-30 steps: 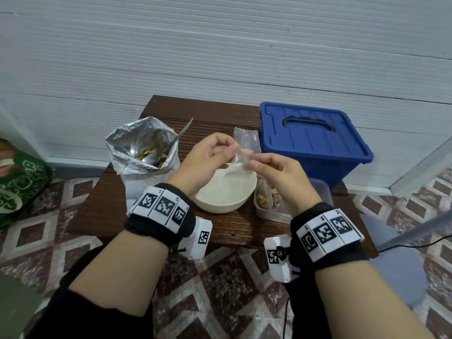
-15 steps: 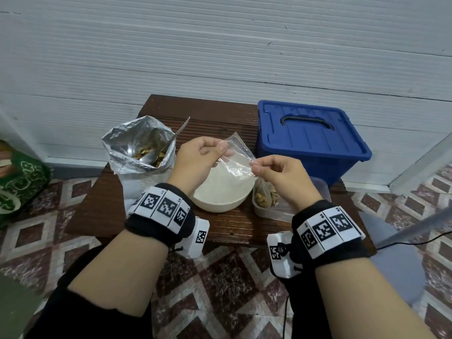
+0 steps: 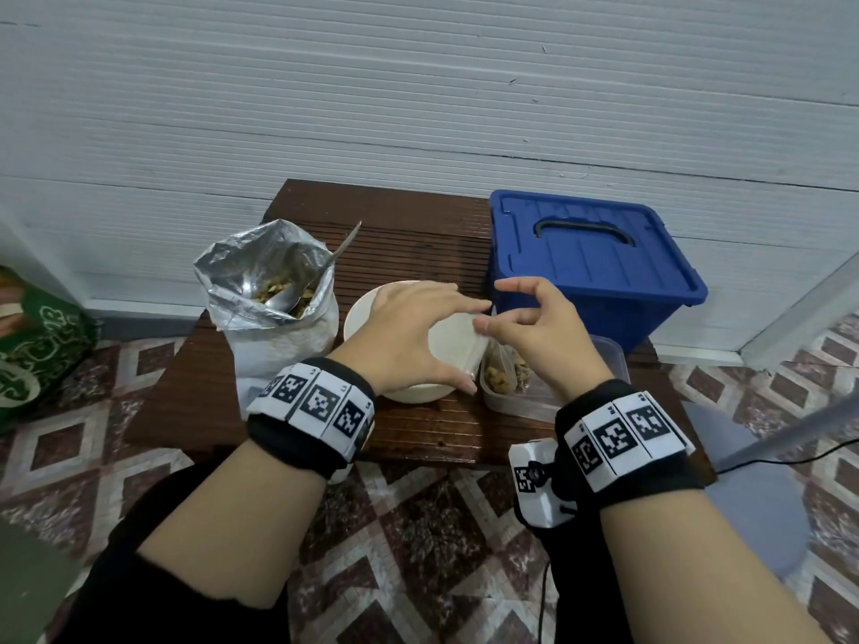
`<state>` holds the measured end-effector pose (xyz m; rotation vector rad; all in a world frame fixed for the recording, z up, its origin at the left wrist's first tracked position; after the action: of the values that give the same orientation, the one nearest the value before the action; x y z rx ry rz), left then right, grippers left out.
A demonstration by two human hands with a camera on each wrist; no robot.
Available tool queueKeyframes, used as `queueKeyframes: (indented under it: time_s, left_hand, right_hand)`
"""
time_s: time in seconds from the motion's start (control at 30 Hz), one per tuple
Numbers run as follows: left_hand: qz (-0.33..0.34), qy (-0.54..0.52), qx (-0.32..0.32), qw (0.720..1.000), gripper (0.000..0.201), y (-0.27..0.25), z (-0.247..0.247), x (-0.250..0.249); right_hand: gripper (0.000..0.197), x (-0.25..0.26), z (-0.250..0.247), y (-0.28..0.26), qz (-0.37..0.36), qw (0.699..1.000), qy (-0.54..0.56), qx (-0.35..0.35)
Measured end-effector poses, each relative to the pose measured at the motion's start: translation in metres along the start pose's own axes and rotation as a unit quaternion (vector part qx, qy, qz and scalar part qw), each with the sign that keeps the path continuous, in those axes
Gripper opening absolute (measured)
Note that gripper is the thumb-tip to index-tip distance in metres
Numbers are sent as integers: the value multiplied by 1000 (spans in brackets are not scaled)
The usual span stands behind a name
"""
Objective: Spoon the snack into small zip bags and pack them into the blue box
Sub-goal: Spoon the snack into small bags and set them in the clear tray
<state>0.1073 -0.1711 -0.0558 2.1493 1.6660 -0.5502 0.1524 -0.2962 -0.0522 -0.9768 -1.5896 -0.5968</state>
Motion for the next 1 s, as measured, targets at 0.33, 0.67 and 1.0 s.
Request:
queueKeyframes:
  time_s: [0.33, 0.67, 1.0]
  left_hand:
    - [-31, -81, -91, 992, 77, -6, -17, 2]
    - [-48, -196, -154, 967, 40, -11, -26, 9]
    - [-60, -256, -220, 939, 38, -28, -51, 7]
  right_hand:
    - [24, -5, -2, 2, 15, 999, 42, -4]
    - [22, -6, -2, 3, 15, 1000, 23, -11]
    - [11, 12, -3, 3, -26, 998, -9, -60]
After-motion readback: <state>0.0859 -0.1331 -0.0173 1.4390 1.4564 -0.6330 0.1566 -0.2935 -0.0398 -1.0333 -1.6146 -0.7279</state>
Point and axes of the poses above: each hand's wrist, its own y-axis towards the middle knuckle, its own z-axis out of the palm, x = y × z, the point moved 9 cm from there along y, towards the middle knuckle, and after that the axes turned 9 degrees about x, right-handed, at the moved point
